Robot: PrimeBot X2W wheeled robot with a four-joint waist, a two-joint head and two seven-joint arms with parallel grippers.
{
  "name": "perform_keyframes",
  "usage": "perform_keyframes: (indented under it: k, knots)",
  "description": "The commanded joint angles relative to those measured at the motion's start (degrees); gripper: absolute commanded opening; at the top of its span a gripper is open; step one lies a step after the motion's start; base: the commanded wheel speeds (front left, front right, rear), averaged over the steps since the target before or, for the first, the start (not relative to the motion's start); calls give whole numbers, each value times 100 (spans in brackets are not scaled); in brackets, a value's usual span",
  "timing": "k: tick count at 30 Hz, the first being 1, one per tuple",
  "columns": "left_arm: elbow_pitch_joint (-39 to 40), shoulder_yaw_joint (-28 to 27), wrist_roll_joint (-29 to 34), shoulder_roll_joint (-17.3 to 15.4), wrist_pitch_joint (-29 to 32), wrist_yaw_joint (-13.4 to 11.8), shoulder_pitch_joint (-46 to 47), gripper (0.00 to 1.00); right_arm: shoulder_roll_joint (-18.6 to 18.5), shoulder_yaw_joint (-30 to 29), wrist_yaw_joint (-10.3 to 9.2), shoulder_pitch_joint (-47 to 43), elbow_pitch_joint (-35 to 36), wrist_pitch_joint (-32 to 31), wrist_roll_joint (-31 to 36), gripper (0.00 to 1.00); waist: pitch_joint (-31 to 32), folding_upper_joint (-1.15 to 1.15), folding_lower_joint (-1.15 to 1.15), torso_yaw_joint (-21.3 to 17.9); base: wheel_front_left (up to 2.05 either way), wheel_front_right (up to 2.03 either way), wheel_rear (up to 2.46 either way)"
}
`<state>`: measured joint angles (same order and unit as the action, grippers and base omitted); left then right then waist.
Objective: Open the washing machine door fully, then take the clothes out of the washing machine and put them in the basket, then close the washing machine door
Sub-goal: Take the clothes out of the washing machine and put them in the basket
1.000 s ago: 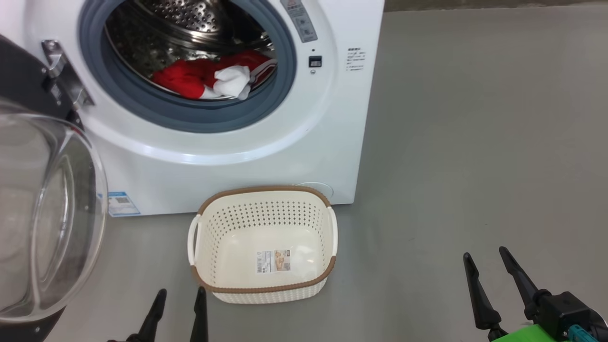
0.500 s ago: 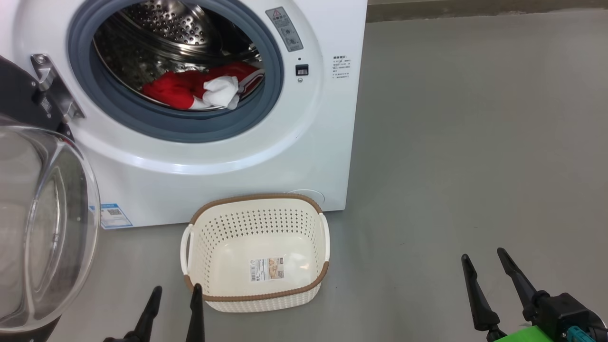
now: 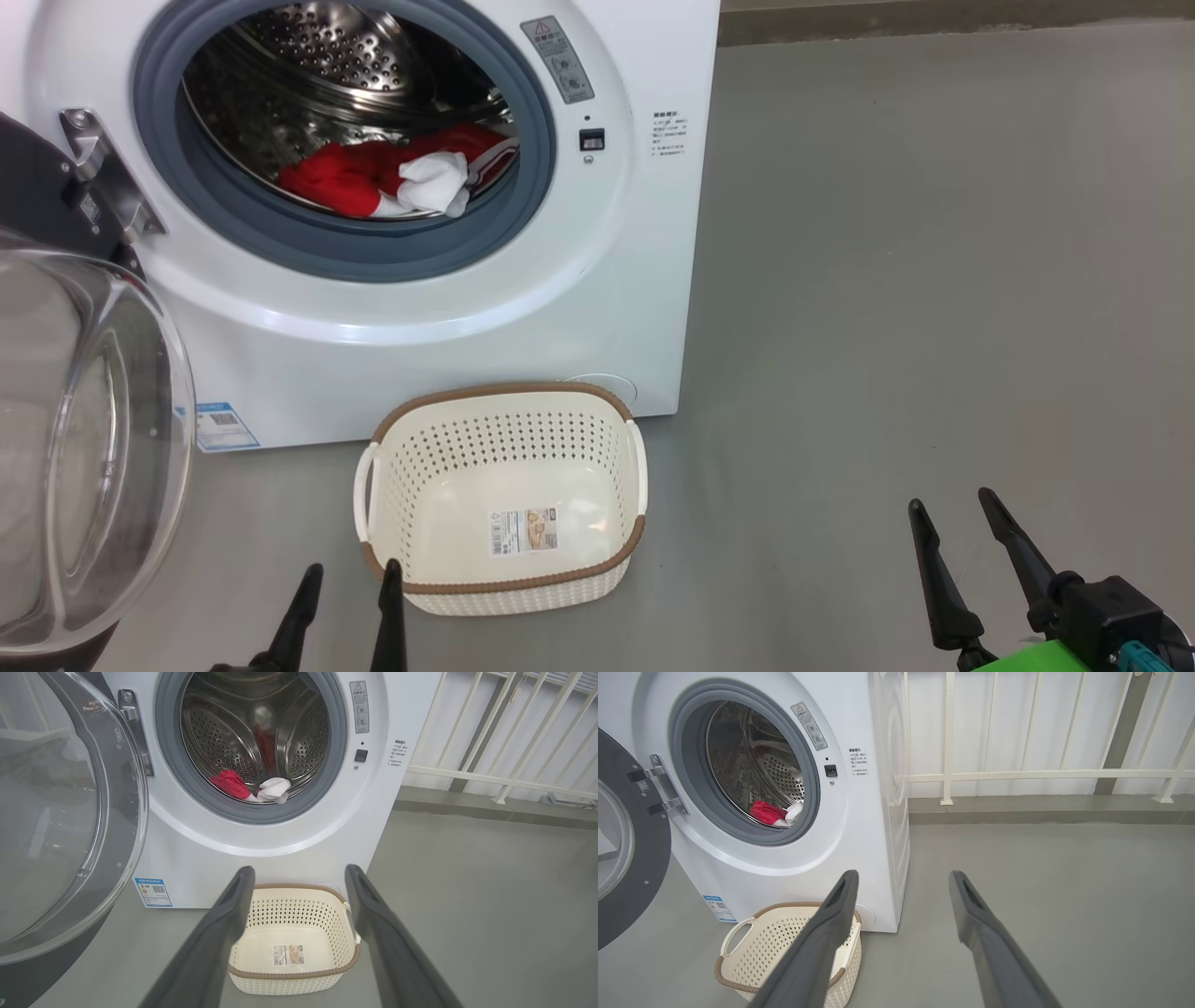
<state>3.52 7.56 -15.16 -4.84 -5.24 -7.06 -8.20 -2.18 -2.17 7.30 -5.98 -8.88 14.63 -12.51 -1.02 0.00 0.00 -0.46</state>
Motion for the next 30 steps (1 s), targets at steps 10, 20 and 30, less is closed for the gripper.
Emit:
perform_keyframes:
  k: [10,20,30]
  knots:
    - [140,-126,54,-112,-62,-51,216,100,-70,146,19,34,130,37,4,100,21,0,0,-30,7,-7,0]
    - [121,-78,28,-133,-55,-76,235,100,-70,144,19,22,126,37,24,100,32,0,0,-15,118,-118,0]
    - [119,-48,7,-141,-70,-113,229,100,-70,158,19,21,103,37,39,100,24,0,0,-19,110,-110,0]
